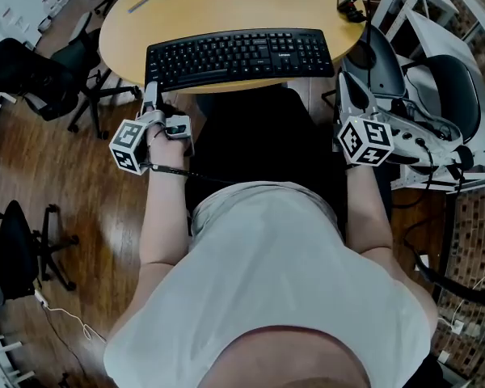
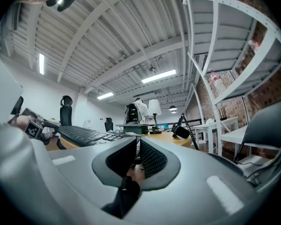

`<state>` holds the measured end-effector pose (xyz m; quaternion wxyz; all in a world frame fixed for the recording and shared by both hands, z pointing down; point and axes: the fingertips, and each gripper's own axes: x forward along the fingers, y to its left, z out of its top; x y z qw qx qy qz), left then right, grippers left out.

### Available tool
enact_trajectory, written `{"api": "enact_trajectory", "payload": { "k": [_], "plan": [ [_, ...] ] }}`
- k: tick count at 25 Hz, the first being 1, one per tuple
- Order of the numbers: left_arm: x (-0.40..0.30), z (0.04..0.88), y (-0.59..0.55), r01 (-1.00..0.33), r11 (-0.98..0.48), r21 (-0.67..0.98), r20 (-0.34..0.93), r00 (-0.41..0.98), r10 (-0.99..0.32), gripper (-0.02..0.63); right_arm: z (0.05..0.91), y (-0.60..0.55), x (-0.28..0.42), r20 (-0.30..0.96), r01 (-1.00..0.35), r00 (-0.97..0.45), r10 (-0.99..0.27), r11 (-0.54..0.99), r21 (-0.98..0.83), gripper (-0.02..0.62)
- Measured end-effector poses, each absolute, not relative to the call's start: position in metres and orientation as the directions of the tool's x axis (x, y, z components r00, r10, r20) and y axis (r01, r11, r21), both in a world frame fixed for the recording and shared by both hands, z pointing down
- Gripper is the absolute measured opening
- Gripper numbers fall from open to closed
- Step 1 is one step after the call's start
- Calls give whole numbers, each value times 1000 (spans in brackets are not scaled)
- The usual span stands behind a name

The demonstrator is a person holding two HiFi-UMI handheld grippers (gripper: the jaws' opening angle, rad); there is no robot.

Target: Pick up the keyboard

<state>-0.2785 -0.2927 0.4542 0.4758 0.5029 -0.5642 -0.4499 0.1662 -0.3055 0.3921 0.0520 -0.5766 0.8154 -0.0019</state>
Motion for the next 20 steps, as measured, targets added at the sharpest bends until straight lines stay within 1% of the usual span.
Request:
{"api": "enact_trajectory", "payload": {
  "k": [1, 2, 3, 4, 5, 6, 7, 9, 12, 14, 16, 17, 18, 20],
  "plan": [
    [-278, 454, -293, -144, 91, 985, 86, -41, -995, 400, 394, -306, 166, -67, -947, -321, -945, 321, 11, 42],
    [-278, 454, -293, -148, 94, 985, 88, -40, -995, 400, 395, -306, 164, -48, -946, -303, -952, 294, 139, 83],
    [-278, 454, -294, -151, 95, 984, 90, -39, -995, 400, 396, -306, 161, -31, -916, -276, -961, 253, 311, 133],
    [-278, 453, -294, -153, 94, 984, 90, -38, -995, 400, 398, -305, 155, -21, -844, -249, -968, 207, 494, 162],
    [-278, 452, -294, -155, 93, 984, 88, -38, -995, 400, 401, -305, 149, -16, -740, -232, -973, 166, 652, 182],
    [-278, 452, -295, -157, 91, 983, 86, -38, -996, 400, 406, -306, 141, -9, -626, -229, -973, 140, 767, 202],
    [-278, 452, -295, -157, 90, 983, 85, -38, -996, 400, 411, -309, 134, 6, -522, -231, -973, 129, 843, 216],
    [-279, 454, -294, -156, 93, 983, 88, -38, -995, 400, 425, -318, 124, 49, -370, -226, -973, 132, 920, 229],
    [-278, 456, -295, -155, 99, 983, 94, -35, -995, 400, 441, -334, 118, 108, -239, -200, -974, 156, 958, 251],
    [-278, 455, -295, -161, 99, 982, 95, -32, -995, 400, 449, -343, 118, 130, -201, -176, -976, 165, 965, 261],
    [-279, 452, -295, -167, 96, 981, 92, -31, -995, 400, 451, -349, 120, 131, -184, -157, -979, 160, 970, 255],
    [-279, 451, -295, -169, 94, 981, 91, -30, -995, 400, 450, -350, 120, 124, -175, -154, -980, 150, 973, 243],
    [-279, 450, -295, -171, 93, 981, 90, -30, -996, 400, 449, -350, 119, 116, -163, -152, -982, 140, 977, 211],
    [-279, 450, -295, -174, 93, 980, 89, -31, -996, 400, 449, -350, 118, 110, -143, -152, -982, 132, 981, 197]
  ]
}}
